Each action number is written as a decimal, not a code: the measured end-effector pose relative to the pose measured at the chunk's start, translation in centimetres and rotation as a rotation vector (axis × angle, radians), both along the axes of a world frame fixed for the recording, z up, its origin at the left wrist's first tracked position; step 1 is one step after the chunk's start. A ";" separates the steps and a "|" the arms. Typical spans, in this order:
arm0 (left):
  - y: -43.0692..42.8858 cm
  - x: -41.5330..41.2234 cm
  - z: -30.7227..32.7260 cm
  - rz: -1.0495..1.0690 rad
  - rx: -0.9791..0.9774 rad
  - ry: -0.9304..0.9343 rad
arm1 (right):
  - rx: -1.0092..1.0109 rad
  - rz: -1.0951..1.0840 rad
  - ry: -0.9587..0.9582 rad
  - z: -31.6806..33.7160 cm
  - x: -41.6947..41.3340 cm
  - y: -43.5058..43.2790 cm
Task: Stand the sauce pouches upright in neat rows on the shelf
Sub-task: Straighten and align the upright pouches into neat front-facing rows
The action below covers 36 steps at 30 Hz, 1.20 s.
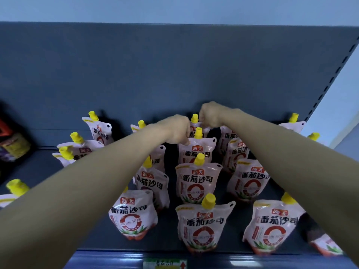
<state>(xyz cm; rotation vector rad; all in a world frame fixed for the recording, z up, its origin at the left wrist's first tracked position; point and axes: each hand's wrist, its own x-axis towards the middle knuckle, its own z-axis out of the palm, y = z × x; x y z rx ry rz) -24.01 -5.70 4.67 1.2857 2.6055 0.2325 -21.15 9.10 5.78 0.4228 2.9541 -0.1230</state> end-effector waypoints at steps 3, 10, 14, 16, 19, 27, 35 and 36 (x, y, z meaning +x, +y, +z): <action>0.1 0.1 -0.1 0.017 -0.012 -0.004 | 0.041 -0.007 -0.006 -0.2 -0.2 0.1; -0.3 -0.2 -0.1 0.030 0.032 -0.038 | 0.102 0.018 0.029 -0.5 -0.5 0.3; -0.4 -0.1 -0.1 0.018 0.020 -0.056 | 0.097 0.029 -0.014 -0.3 -0.4 0.6; -0.9 -0.3 0.3 0.007 0.033 -0.061 | 0.155 0.038 -0.028 0.5 0.0 0.4; -2.3 -0.5 2.3 0.021 0.144 -0.068 | 0.290 0.090 0.069 2.6 0.7 -0.8; -7.9 1.2 6.2 0.136 0.343 -0.034 | 0.027 0.417 0.096 5.4 1.2 -7.2; -16.6 4.9 5.3 0.286 0.305 -0.219 | -0.355 0.506 -0.334 3.7 0.9 -12.8; -17.4 5.2 4.9 0.311 0.247 -0.239 | -0.349 0.499 -0.382 3.4 1.0 -13.4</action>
